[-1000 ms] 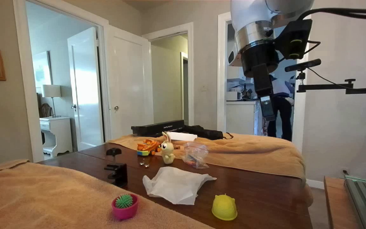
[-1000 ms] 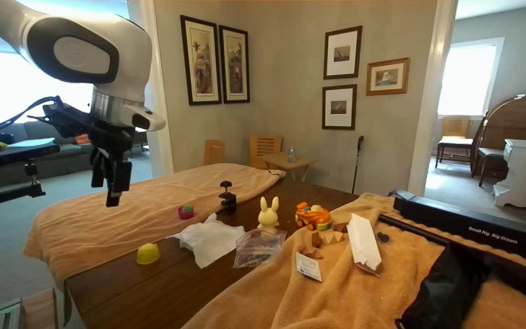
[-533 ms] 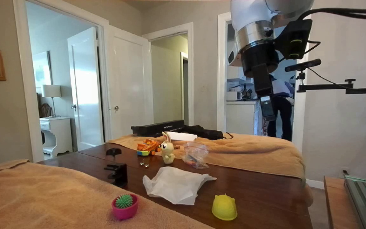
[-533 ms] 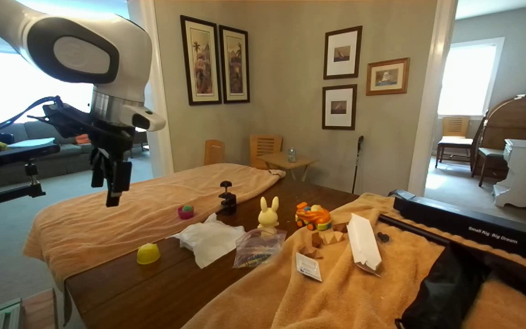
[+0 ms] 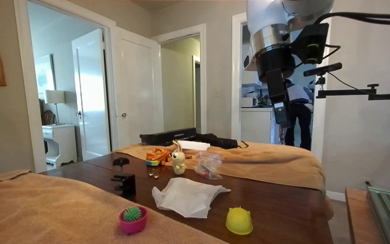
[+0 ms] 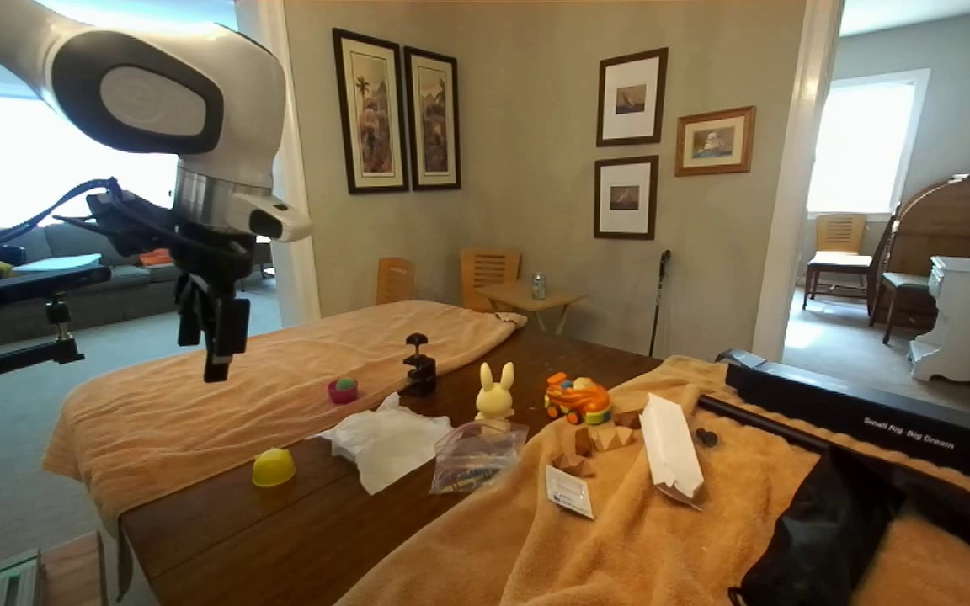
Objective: Place the yellow bowl upright.
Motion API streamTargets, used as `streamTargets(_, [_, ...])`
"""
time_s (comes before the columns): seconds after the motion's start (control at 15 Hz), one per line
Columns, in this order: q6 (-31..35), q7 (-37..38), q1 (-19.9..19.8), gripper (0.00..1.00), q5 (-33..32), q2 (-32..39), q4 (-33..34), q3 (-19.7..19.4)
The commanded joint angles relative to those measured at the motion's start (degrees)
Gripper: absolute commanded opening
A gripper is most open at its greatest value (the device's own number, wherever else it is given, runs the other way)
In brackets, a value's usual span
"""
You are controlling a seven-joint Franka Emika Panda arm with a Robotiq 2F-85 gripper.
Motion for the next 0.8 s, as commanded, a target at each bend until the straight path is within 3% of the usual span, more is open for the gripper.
streamTargets(0.0, [5.08,-3.57,-1.43,1.0,0.04,2.55,0.02,-0.49])
streamTargets(0.4, [15.97,-8.8,1.76,1.0,1.85,12.38,0.28,0.29])
streamTargets(0.47, [12.91,-6.8,0.31,1.0,0.24,8.01,-0.22,-0.02])
streamTargets(0.73, [13.34,-6.85,0.34,1.0,0.2,9.34,-0.07,0.1])
